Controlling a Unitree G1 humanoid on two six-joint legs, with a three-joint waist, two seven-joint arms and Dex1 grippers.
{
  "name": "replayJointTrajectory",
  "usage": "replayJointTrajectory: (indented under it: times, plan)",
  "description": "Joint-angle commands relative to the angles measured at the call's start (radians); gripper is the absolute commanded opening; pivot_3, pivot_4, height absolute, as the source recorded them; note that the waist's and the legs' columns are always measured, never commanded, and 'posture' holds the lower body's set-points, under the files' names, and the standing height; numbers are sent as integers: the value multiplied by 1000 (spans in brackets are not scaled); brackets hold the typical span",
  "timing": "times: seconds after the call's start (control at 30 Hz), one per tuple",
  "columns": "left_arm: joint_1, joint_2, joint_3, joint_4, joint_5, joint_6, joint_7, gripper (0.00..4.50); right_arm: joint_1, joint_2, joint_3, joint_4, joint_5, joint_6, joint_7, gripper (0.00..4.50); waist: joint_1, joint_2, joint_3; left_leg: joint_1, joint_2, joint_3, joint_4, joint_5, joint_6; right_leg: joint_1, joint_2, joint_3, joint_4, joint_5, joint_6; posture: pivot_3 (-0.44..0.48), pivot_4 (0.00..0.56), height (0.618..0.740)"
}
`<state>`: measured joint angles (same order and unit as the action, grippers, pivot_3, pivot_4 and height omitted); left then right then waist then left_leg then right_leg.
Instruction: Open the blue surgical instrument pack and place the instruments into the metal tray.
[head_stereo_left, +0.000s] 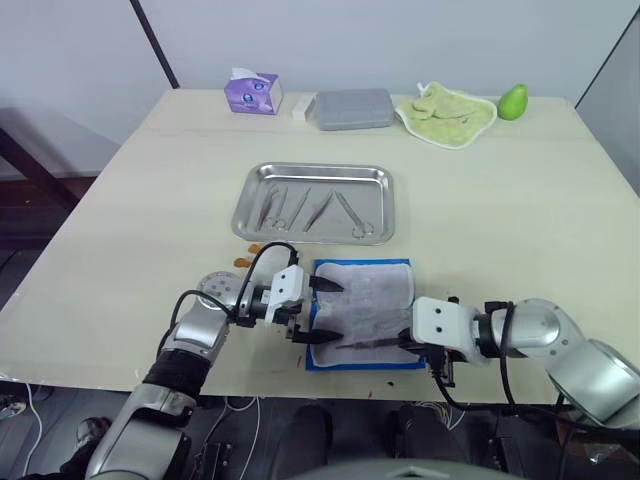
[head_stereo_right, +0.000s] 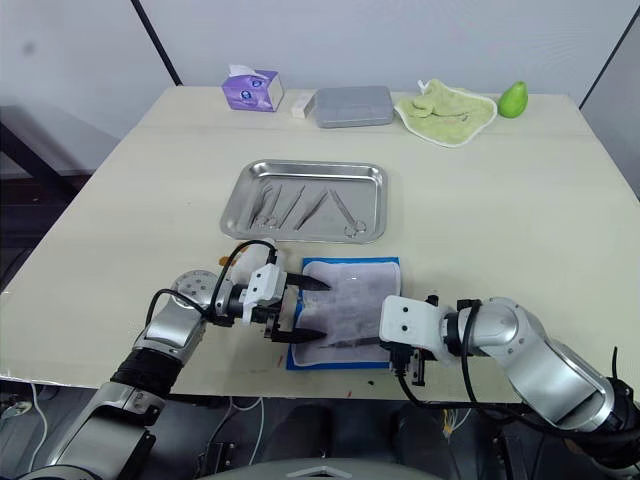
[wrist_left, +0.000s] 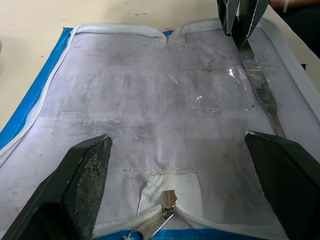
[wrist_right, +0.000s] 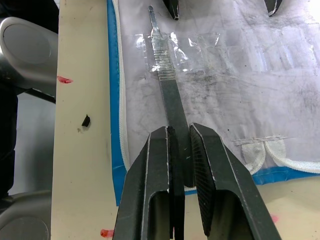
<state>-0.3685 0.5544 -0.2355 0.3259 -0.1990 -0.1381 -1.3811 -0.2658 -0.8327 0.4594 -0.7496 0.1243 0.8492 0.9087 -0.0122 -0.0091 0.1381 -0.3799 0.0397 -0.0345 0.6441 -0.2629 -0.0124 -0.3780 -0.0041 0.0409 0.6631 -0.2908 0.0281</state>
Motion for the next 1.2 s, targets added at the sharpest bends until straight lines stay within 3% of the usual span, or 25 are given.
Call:
replayJointTrajectory:
  times: [0.03,0.37,0.8,1.0,1.2]
  plan:
    - [28,4,-49,65,65,19,8,4500,-26,-11,-16,-55,8,-1,0,62,0,0,0,0,0,0,0,0,0,0,0,0,0,0,0,0,150,740]
    - [55,9,-50,71,69,-11,10,4500,8,-72,-65,-63,25,-18,8,62,0,0,0,0,0,0,0,0,0,0,0,0,0,0,0,0,150,740]
    - [25,-6,-49,155,76,-55,0,4500,225,-237,-373,18,124,-225,122,62,0,3,-1,1,0,1,2,0,0,1,0,1,0,0,1,0,150,740]
    - [25,-14,-50,149,76,-51,3,4500,254,-209,-558,23,283,-191,160,62,1,4,-1,1,0,1,3,0,0,2,0,1,0,1,2,0,150,740]
    - [36,-12,-46,127,70,-44,5,4500,85,-82,-594,13,464,-17,16,62,0,6,-1,0,0,1,3,0,0,2,1,2,0,1,2,0,150,740]
